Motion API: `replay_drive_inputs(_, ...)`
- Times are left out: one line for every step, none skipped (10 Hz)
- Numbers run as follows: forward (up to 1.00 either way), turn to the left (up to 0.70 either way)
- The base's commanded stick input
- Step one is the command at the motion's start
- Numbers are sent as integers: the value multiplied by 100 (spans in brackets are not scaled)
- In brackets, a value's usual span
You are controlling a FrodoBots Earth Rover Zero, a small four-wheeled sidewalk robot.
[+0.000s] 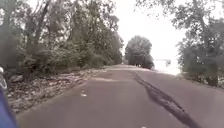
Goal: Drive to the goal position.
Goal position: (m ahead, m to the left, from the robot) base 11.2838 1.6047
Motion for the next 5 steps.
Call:
replay_drive_inputs(70,-1)
replay_drive_inputs(70,-1)
replay_drive_inputs(70,-1)
replay_drive_inputs(70,-1)
replay_drive_inputs(70,-1)
